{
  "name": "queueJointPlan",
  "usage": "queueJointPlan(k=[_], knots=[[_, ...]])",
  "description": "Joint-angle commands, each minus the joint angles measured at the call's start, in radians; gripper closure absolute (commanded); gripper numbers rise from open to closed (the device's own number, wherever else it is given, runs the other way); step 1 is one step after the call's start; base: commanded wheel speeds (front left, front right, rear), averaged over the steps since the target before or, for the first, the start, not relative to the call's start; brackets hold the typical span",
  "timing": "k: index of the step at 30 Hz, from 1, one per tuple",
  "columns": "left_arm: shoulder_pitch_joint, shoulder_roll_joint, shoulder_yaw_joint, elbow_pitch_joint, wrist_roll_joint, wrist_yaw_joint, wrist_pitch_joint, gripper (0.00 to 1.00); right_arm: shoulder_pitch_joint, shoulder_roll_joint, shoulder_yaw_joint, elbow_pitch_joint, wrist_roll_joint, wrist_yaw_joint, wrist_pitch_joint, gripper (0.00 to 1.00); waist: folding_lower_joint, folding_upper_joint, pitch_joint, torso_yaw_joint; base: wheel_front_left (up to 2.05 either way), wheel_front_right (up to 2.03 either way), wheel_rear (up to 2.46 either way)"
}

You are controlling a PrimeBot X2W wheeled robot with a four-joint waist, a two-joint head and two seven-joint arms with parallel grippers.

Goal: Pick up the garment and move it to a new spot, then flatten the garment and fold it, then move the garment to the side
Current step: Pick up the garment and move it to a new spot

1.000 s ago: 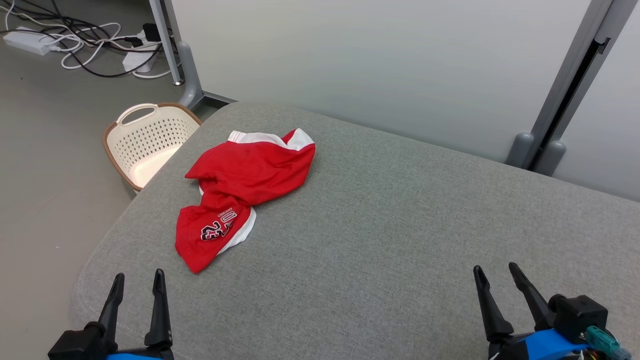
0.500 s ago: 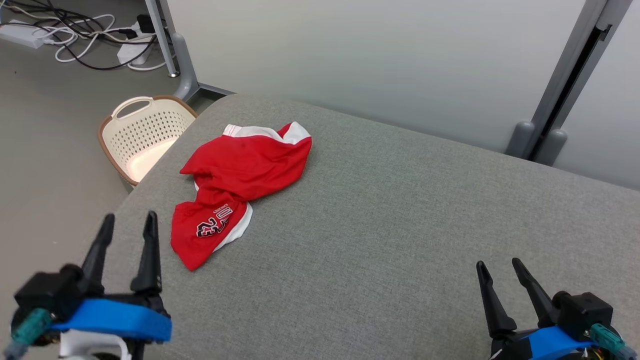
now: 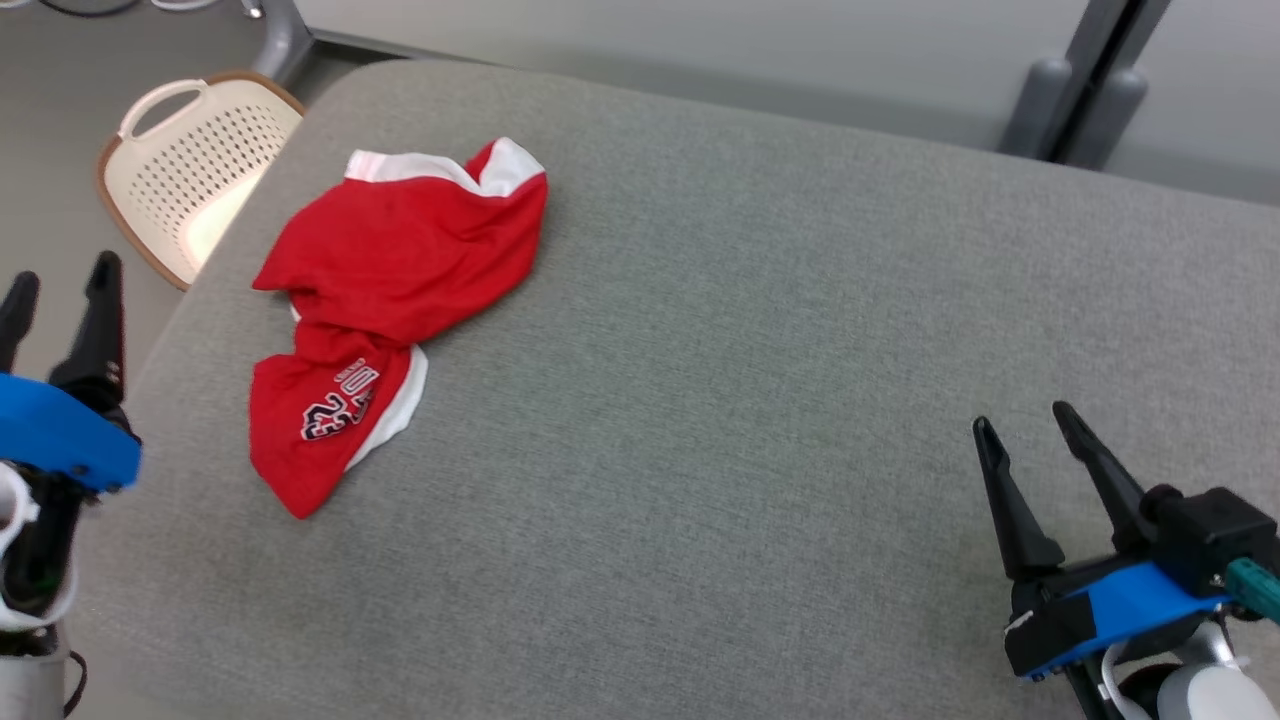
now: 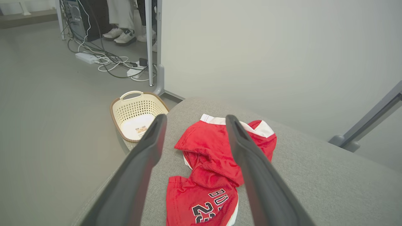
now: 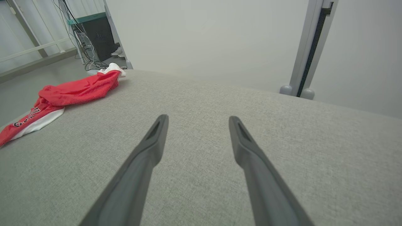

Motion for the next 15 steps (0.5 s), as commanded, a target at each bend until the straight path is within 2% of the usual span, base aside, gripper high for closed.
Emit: queueJointPlan(k=[1, 8, 11, 13, 15], knots=[[-0.048, 0.013, 0.022, 0.037, -0.028, -0.006, 0.014, 0.00, -0.035, -0.018, 0.005, -0.027, -0.005, 0.000, 0.011, 0.00, -0.0001, 0.0000, 0.115, -0.084, 0.00, 0.00, 0.00], [-0.133, 0.068, 0.103, 0.173, -0.113, -0.005, 0.069, 0.00, -0.086, -0.048, 0.010, -0.093, -0.010, 0.000, 0.029, 0.00, -0.0001, 0.0000, 0.265, -0.195, 0.00, 0.00, 0.00], [-0.176, 0.101, 0.143, 0.259, -0.172, -0.031, 0.105, 0.00, -0.103, -0.048, 0.010, -0.111, -0.010, 0.000, 0.024, 0.00, -0.0001, 0.0000, 0.316, -0.240, 0.00, 0.00, 0.00], [-0.199, 0.109, 0.150, 0.305, -0.194, -0.041, 0.123, 0.00, -0.103, -0.045, 0.001, -0.115, -0.010, 0.000, 0.017, 0.00, -0.0001, 0.0000, 0.336, -0.260, 0.00, 0.00, 0.00], [-0.216, 0.103, 0.154, 0.338, -0.210, -0.027, 0.141, 0.00, -0.098, -0.036, -0.005, -0.117, -0.014, 0.000, 0.012, 0.00, -0.0001, 0.0000, 0.348, -0.273, 0.00, 0.00, 0.00]])
